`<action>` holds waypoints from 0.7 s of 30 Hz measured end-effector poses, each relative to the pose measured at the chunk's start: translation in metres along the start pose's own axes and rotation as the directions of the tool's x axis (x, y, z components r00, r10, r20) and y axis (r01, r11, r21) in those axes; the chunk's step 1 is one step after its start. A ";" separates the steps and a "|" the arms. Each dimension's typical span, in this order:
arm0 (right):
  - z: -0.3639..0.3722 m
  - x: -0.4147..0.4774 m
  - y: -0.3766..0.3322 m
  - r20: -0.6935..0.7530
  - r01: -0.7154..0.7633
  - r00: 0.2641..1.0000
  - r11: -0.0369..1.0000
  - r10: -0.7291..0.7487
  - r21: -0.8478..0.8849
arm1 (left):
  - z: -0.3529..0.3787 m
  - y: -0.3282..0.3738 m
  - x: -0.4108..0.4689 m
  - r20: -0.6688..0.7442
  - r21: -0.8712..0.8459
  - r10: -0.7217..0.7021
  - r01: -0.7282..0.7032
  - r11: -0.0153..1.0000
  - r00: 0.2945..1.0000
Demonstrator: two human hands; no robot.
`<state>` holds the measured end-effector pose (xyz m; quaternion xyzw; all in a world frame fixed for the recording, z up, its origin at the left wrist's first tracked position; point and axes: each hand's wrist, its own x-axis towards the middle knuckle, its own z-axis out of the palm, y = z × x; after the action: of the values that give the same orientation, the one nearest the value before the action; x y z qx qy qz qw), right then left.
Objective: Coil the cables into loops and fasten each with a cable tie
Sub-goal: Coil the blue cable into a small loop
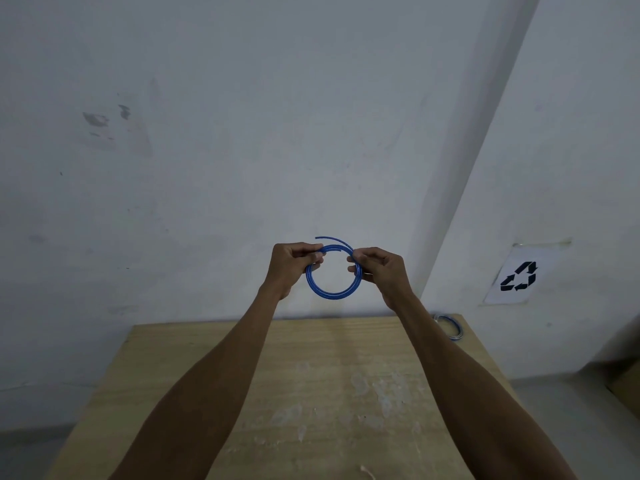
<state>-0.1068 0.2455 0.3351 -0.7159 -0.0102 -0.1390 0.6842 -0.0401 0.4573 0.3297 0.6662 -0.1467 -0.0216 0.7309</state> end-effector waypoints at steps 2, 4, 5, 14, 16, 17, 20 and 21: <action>-0.001 0.000 0.000 -0.001 0.003 1.000 1.000 -0.003 0.008 | 0.005 0.001 -0.001 0.002 0.002 0.015 -0.015 1.000 1.000; -0.003 -0.001 0.001 -0.002 -0.013 1.000 1.000 0.013 0.011 | 0.009 0.001 -0.001 0.000 0.003 0.025 -0.025 1.000 1.000; -0.004 -0.002 0.002 -0.011 -0.015 1.000 1.000 0.015 0.007 | 0.010 0.001 -0.002 0.001 0.008 0.030 -0.030 1.000 1.000; -0.010 -0.003 0.015 -0.047 -0.008 0.999 1.000 0.009 0.021 | 0.026 -0.006 -0.004 0.004 0.117 0.082 -0.082 0.990 0.997; -0.011 -0.004 0.016 -0.043 0.001 0.999 1.000 -0.001 0.011 | 0.030 -0.007 -0.005 0.006 0.130 0.086 -0.086 0.988 0.996; -0.012 -0.004 0.015 -0.043 0.005 0.999 1.000 -0.004 0.005 | 0.032 -0.008 -0.006 0.007 0.134 0.085 -0.086 0.987 0.996; -0.015 -0.003 0.013 -0.037 -0.003 0.999 1.000 0.003 -0.007 | 0.036 -0.005 -0.008 -0.012 0.096 0.062 -0.061 0.994 0.998; -0.016 -0.003 0.011 -0.031 -0.004 1.000 1.000 0.004 -0.011 | 0.037 -0.005 -0.009 -0.024 0.066 0.049 -0.047 0.997 0.999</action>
<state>-0.1099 0.2291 0.3239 -0.7175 0.0024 -0.1486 0.6805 -0.0566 0.4229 0.3260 0.6862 -0.1539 0.0091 0.7109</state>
